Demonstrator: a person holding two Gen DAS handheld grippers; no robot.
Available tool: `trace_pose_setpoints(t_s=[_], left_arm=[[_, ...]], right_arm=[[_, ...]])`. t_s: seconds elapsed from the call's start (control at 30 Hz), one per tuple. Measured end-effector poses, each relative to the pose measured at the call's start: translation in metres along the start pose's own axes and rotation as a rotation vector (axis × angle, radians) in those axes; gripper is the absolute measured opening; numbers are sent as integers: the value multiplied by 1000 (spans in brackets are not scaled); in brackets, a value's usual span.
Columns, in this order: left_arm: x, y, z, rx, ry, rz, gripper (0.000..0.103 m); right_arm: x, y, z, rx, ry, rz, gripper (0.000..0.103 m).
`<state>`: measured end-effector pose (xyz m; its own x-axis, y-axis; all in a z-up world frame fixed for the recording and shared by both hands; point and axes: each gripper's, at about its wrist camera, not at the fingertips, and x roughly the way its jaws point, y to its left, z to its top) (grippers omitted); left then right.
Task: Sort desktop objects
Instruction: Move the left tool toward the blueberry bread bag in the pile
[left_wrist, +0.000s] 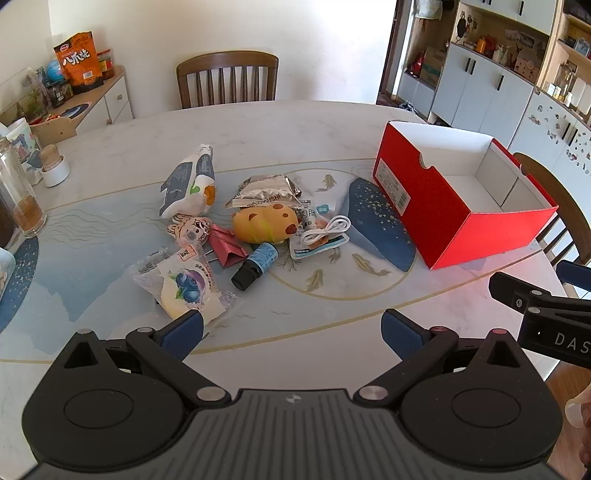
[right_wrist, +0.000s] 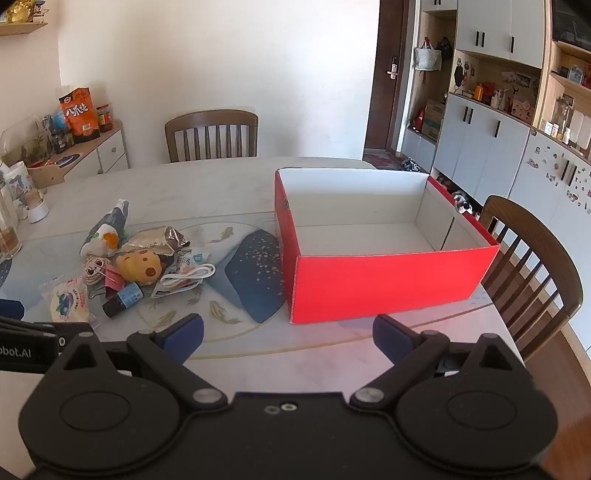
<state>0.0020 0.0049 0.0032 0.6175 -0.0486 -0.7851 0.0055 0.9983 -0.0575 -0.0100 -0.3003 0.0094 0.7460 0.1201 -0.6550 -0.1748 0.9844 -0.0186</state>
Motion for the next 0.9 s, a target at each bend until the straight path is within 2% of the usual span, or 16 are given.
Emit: trace_pose_setpoints(t_s=[0.9], left_arm=[[1, 20, 6, -9, -11, -1, 103]], right_arm=[[5, 15, 6, -21, -1, 4, 98]])
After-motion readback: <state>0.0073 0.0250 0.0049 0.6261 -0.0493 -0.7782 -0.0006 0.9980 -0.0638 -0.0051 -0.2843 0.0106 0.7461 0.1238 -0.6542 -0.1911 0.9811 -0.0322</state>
